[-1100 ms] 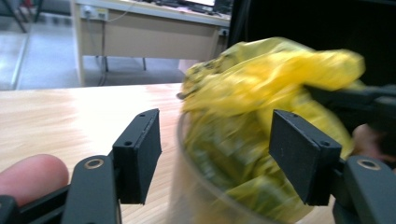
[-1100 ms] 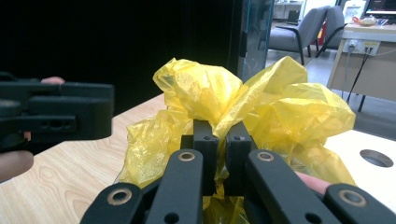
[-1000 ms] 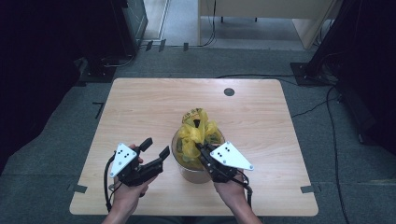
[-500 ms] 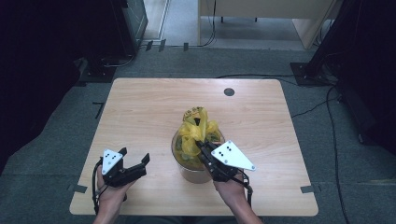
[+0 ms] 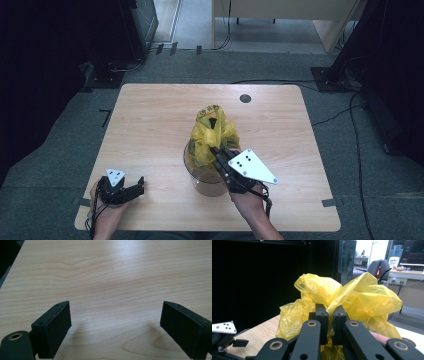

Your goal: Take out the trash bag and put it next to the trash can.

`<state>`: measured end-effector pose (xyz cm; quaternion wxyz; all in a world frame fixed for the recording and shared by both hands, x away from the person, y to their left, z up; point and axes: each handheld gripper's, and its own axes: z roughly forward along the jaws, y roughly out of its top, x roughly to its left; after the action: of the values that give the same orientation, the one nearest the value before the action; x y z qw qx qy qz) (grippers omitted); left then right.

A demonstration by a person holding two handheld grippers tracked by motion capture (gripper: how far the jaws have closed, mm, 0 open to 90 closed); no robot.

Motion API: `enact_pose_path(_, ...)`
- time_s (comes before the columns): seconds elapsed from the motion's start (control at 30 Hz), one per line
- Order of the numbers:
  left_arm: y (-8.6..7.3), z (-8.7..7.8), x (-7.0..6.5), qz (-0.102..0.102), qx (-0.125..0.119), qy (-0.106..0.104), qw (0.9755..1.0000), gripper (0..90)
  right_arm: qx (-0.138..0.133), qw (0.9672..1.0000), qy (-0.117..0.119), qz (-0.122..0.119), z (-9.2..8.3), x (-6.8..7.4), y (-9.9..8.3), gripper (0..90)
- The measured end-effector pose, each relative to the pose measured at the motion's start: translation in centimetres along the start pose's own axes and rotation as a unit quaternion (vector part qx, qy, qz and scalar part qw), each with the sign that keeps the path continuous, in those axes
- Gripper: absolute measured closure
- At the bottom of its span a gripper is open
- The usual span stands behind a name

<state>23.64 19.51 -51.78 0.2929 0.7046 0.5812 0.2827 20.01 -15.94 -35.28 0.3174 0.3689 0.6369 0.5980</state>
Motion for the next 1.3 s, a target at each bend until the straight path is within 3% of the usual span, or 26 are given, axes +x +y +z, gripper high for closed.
enact_pose_path(0.13,0.0,0.1,0.1,-0.006,0.003,0.001,1.0,9.3,-0.009,1.0,-0.002,-0.003,-0.3,-0.1,0.4,87.6)
enact_pose_path(0.27,0.0,0.2,0.5,-0.03,0.01,-0.009,0.9995,9.3,-0.019,0.9998,-0.006,-0.001,-0.5,-0.4,0.7,87.6)
enact_pose_path(0.7,0.0,0.1,0.5,-0.027,0.01,-0.011,0.9995,9.5,-0.036,0.9984,-0.043,-0.003,-1.6,-2.2,2.8,87.4)
enact_pose_path(1.03,0.0,0.1,0.5,-0.027,0.011,-0.01,0.9995,9.5,-0.049,0.9946,-0.091,-0.007,-5.0,-6.1,4.0,87.4)
enact_pose_path(1.3,0.0,0.1,0.5,-0.028,0.01,-0.01,0.9995,9.5,-0.04,0.9905,-0.131,-0.004,-6.3,-8.7,2.7,87.2)
